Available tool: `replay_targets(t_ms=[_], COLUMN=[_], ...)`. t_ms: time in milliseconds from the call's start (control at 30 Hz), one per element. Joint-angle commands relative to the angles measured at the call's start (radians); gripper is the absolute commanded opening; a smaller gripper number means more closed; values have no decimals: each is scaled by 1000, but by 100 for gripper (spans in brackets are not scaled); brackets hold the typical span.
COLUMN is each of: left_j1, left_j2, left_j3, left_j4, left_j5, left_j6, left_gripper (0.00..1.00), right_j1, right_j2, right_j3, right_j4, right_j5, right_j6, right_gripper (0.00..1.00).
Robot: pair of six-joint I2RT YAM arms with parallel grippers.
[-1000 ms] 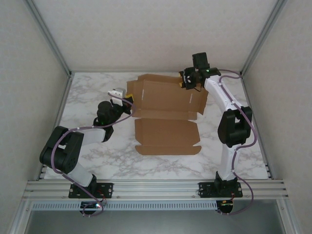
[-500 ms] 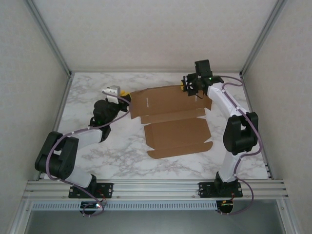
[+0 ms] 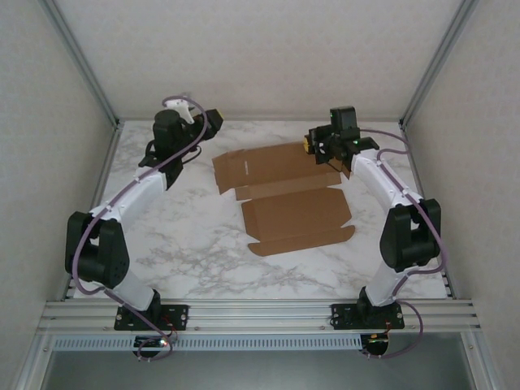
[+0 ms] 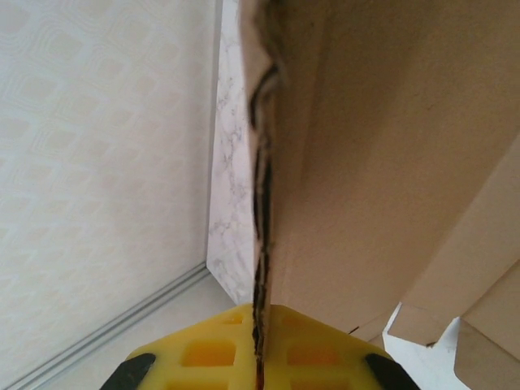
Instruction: Fold the paper box
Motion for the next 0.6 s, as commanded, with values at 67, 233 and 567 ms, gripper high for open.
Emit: replay_targets(t_ms=[67,233,567], left_j1=[-8,-22,-53], left_j2=[14,4,-22], left_j3=[-10,-45,-112], left_j4=[-133,-85,-58], left_j5=[176,258,267], left_j6=[-296,-423,-509], left_gripper=[47,57,64], right_j1=[0,1,2], right_j2=[-42,-43,-43], right_j3=[-23,-17,-28], right_j4=[44,44,61], right_j5=[25,29,32], right_j6=[-26,-33,-34], right_gripper=[6,6,7])
